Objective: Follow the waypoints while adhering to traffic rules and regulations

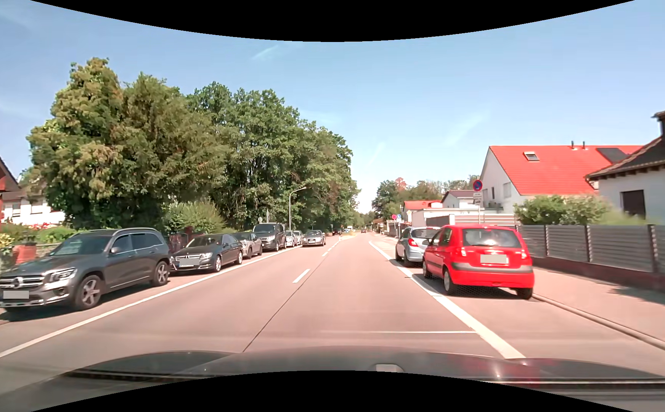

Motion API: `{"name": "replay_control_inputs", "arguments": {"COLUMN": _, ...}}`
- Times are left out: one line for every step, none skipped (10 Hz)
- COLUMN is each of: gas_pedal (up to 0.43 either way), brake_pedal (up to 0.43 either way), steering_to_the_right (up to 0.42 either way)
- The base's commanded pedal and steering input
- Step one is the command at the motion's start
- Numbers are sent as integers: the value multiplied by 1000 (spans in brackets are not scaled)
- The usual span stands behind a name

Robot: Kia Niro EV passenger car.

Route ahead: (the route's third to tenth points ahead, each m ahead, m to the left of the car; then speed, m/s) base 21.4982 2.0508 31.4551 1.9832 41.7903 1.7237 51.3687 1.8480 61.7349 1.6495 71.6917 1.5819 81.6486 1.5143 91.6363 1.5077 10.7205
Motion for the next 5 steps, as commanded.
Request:
{"name": "replay_control_inputs", "arguments": {"gas_pedal": 28, "brake_pedal": 0, "steering_to_the_right": -3}}
{"name": "replay_control_inputs", "arguments": {"gas_pedal": 28, "brake_pedal": 0, "steering_to_the_right": -3}}
{"name": "replay_control_inputs", "arguments": {"gas_pedal": 28, "brake_pedal": 0, "steering_to_the_right": -3}}
{"name": "replay_control_inputs", "arguments": {"gas_pedal": 28, "brake_pedal": 0, "steering_to_the_right": -3}}
{"name": "replay_control_inputs", "arguments": {"gas_pedal": 28, "brake_pedal": 0, "steering_to_the_right": -3}}
